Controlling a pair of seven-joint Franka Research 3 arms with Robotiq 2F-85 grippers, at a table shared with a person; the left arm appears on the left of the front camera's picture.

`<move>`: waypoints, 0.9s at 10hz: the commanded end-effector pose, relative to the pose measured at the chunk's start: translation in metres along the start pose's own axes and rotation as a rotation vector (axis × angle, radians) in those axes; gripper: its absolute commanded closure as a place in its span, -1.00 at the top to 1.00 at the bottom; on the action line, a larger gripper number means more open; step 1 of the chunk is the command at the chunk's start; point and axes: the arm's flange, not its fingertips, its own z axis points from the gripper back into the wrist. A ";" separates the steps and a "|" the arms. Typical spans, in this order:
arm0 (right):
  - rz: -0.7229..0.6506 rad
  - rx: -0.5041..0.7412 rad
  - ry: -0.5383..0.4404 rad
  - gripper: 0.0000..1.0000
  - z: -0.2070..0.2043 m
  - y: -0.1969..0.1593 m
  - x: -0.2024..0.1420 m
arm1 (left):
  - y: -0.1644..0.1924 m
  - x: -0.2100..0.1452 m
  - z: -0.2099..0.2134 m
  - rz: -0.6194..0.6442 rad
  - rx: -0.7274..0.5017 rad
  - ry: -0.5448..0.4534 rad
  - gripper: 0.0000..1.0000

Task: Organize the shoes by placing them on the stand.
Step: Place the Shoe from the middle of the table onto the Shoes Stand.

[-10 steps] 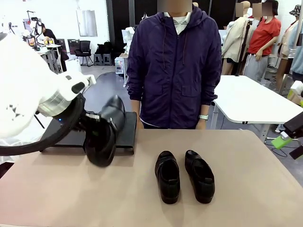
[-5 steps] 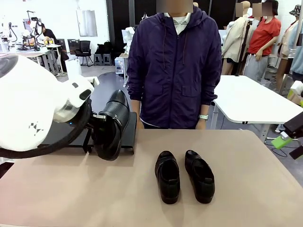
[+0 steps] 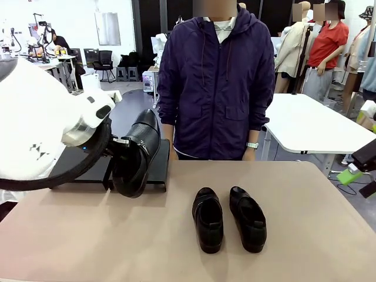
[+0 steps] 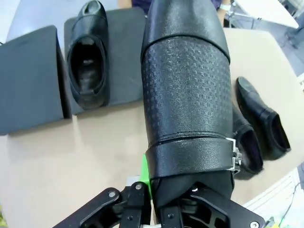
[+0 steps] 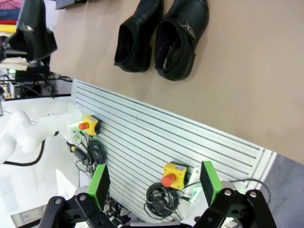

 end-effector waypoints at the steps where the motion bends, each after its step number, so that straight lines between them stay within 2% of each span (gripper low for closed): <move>1: -0.004 0.017 -0.005 1.00 0.000 0.001 0.000 | -0.004 0.075 -0.041 -0.041 0.004 -0.027 -1.00; 2: -0.004 0.017 -0.005 1.00 0.000 0.001 0.000 | -0.005 0.092 -0.062 -0.116 -0.004 -0.008 -1.00; 3: -0.004 0.017 -0.005 1.00 0.000 0.001 0.000 | -0.004 0.104 -0.080 -0.123 -0.001 0.016 -1.00; 9: -0.004 0.017 -0.005 1.00 0.000 0.001 0.000 | 0.017 0.132 -0.161 -0.011 0.081 0.055 -1.00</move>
